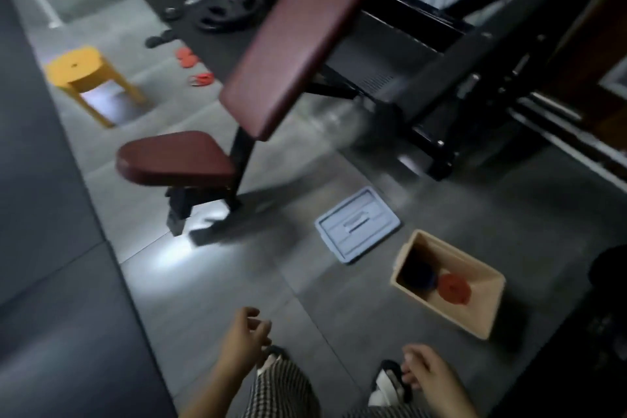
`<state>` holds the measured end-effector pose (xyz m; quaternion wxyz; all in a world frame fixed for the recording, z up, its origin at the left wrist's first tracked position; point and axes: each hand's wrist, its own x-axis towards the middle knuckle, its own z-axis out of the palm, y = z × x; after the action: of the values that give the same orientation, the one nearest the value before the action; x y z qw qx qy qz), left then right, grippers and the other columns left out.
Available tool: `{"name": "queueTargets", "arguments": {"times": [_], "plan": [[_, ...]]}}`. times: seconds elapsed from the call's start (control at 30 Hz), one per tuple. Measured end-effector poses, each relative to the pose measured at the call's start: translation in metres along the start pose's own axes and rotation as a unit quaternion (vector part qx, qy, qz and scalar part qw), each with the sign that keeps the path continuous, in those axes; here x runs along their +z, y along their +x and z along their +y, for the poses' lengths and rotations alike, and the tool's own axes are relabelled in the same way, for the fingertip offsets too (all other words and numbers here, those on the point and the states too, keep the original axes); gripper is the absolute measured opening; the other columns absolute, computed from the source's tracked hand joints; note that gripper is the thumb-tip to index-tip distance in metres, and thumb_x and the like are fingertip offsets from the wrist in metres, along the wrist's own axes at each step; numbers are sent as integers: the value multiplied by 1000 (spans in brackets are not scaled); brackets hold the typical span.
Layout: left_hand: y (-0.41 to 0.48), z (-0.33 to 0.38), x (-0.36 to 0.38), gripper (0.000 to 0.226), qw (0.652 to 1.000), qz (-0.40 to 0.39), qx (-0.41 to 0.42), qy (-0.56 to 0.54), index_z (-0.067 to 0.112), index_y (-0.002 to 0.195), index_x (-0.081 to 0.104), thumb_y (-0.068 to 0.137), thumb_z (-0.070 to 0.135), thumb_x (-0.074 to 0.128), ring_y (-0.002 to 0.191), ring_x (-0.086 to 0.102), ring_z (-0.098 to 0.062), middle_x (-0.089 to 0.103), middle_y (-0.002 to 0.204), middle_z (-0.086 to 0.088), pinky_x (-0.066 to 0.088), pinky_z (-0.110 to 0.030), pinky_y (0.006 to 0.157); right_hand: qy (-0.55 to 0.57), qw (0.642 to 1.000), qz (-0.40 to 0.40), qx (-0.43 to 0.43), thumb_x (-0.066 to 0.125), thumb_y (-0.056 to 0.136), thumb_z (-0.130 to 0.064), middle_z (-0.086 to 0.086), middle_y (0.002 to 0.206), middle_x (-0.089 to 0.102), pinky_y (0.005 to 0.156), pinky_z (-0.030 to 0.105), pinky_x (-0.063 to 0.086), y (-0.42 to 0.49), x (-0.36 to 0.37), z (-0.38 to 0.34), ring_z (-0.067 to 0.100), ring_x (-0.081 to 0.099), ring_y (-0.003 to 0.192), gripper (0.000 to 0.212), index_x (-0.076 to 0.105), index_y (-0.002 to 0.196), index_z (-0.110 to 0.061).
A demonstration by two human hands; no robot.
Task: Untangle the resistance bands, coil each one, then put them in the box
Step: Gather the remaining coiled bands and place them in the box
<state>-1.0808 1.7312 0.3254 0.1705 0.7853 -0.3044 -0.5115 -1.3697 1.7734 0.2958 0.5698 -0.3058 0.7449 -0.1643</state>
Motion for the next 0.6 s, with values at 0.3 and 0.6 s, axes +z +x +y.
{"name": "queueTargets", "arguments": {"times": [0.3,0.6], "plan": [[25,-75,-226,47,986,97,25,131,7,131,40,90,21,57,96,56,-21,53,115,-10,43,-29,82,-180,975,-38,-122,51,92,-5,10,82,64,56,12,42,-7,175,-149,23,61,74,16,55,87,-19],[98,-81,-416,42,962,80,56,256,13,128,43,92,33,52,108,53,-23,48,127,-8,44,-31,88,-381,880,-88,-268,50,93,-19,12,123,56,90,28,40,-33,423,-305,26,54,111,29,55,119,-7]]}}
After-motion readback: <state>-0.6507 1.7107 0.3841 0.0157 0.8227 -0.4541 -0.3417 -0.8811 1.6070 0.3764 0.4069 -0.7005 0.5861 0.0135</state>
